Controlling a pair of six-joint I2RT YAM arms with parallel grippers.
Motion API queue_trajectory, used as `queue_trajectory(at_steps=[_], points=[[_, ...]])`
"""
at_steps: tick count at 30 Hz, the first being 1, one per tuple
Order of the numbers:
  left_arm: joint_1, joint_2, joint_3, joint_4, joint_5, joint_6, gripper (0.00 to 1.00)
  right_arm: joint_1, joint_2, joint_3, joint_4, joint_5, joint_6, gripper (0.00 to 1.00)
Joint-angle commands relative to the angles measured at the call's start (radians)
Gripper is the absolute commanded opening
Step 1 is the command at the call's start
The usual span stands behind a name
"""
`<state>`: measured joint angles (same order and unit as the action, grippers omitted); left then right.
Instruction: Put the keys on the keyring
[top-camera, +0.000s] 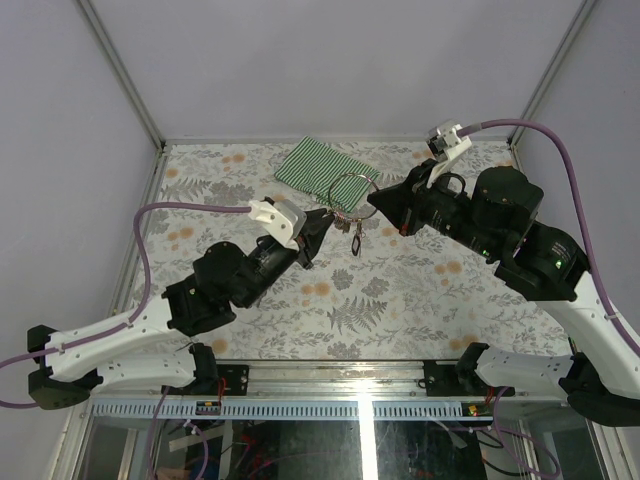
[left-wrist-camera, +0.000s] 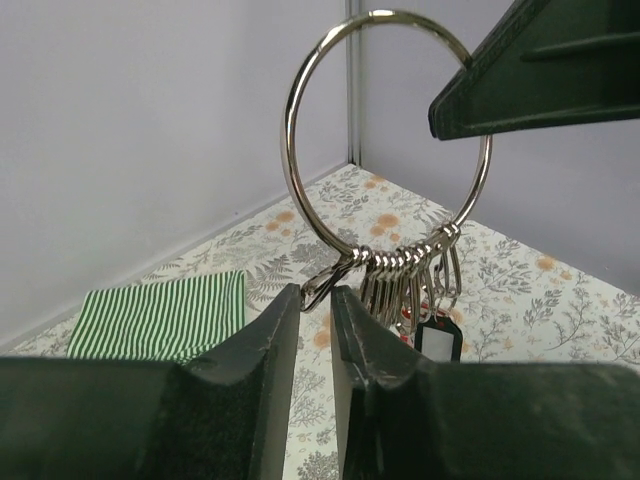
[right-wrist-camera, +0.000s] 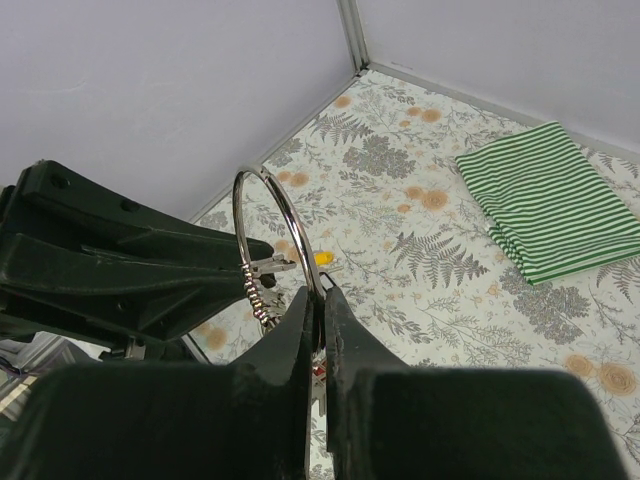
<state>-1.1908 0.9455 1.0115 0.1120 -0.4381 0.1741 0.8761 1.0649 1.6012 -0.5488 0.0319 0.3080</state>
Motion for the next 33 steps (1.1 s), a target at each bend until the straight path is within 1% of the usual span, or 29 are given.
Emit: queue_trajectory(at_steps=[1,2,5,7,23,33], points=[[-0.009,-0.006,0.042,0.051,-0.014,0.016,0.20,0.000,-0.008,0.029,0.065,-0.020,0.007,0.00],[-0.009,-0.009,0.041,0.049,-0.007,0.017,0.23,-0.001,-0.008,0.030,0.064,-0.018,0.006,0.00],[-0.009,-0.013,0.039,0.038,0.007,0.018,0.27,0.000,-0.008,0.032,0.062,-0.011,0.002,0.00],[-0.010,-0.017,0.036,0.030,0.015,0.016,0.28,-0.001,-0.009,0.034,0.060,-0.003,-0.002,0.00],[-0.009,-0.055,0.013,0.001,0.028,0.005,0.27,-0.001,-0.010,0.031,0.053,0.013,-0.012,0.00],[-0.010,-0.038,0.021,0.001,0.030,0.005,0.26,-0.001,-0.011,0.028,0.058,0.011,-0.009,0.00]])
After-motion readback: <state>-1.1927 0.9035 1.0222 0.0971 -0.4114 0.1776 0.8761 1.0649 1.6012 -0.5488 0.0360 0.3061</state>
